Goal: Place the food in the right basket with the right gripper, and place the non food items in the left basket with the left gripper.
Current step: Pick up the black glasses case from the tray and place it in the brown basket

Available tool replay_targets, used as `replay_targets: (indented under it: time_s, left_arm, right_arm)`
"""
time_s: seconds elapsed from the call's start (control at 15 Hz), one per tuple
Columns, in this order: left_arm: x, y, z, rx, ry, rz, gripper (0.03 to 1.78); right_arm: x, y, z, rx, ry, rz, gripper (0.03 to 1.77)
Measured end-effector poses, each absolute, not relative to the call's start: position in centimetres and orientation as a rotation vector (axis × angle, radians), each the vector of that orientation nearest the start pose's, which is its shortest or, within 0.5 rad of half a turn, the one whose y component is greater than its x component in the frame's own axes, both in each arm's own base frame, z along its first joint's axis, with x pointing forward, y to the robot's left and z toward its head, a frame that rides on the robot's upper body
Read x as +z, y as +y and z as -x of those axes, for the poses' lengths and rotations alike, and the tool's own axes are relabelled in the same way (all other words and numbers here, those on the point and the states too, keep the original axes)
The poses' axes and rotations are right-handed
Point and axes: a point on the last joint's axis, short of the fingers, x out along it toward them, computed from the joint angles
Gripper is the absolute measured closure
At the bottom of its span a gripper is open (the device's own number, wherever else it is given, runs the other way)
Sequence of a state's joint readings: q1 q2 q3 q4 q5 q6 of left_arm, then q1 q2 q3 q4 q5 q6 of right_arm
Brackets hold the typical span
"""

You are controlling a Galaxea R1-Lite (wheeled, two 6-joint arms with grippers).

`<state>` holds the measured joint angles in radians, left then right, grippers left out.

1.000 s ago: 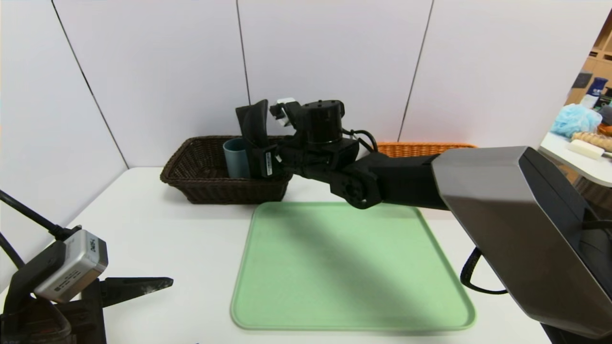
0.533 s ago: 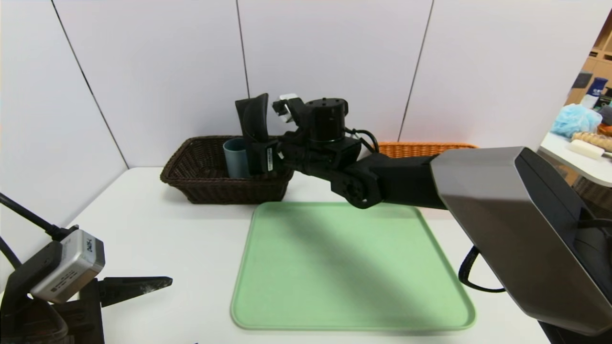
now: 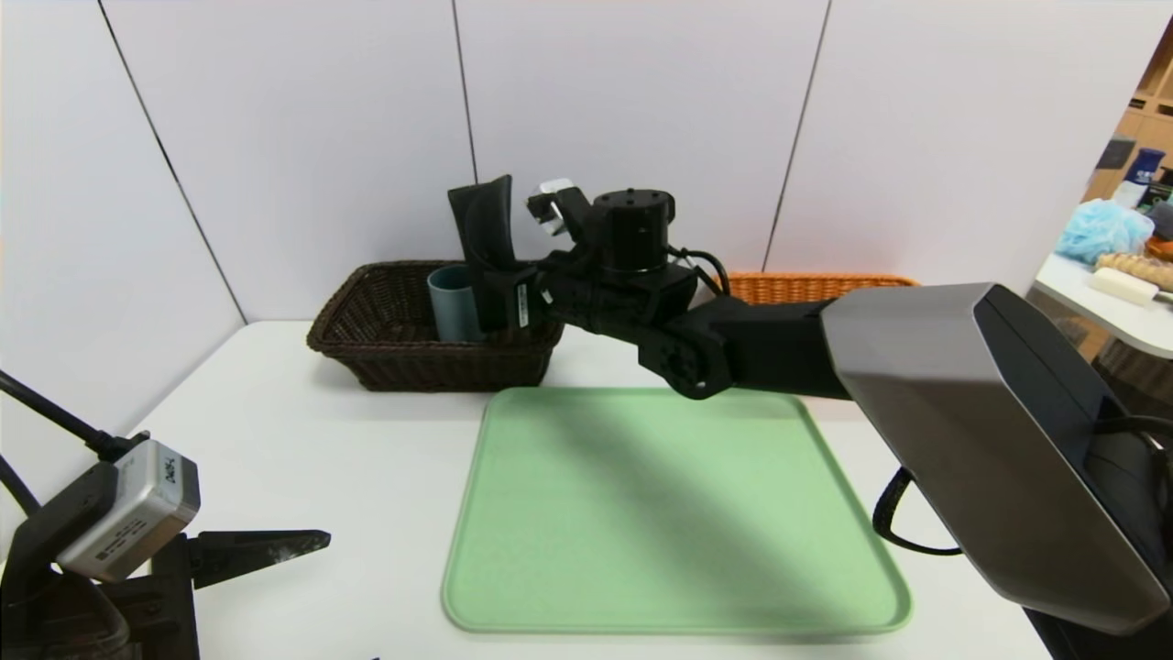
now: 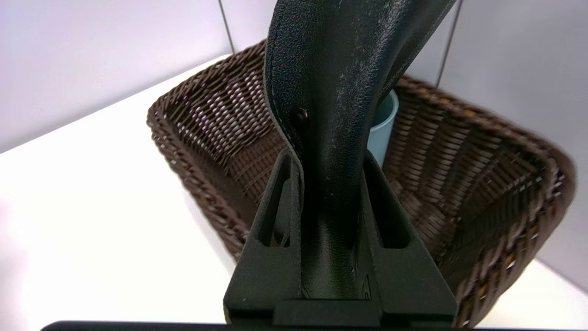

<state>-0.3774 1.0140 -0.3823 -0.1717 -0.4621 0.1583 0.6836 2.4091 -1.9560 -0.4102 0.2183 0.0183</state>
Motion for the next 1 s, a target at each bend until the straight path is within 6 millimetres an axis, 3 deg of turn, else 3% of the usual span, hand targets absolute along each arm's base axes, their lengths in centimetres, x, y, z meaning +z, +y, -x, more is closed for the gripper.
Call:
replay_targets:
  time_s: [1.0]
  left_arm:
    - [16.7,-5.3,-10.6,-0.860,0.413,-0.125,0.12]
  right_arm:
    - [16.6,32.8,-41.0,0.917,0.011,0.042,1.45]
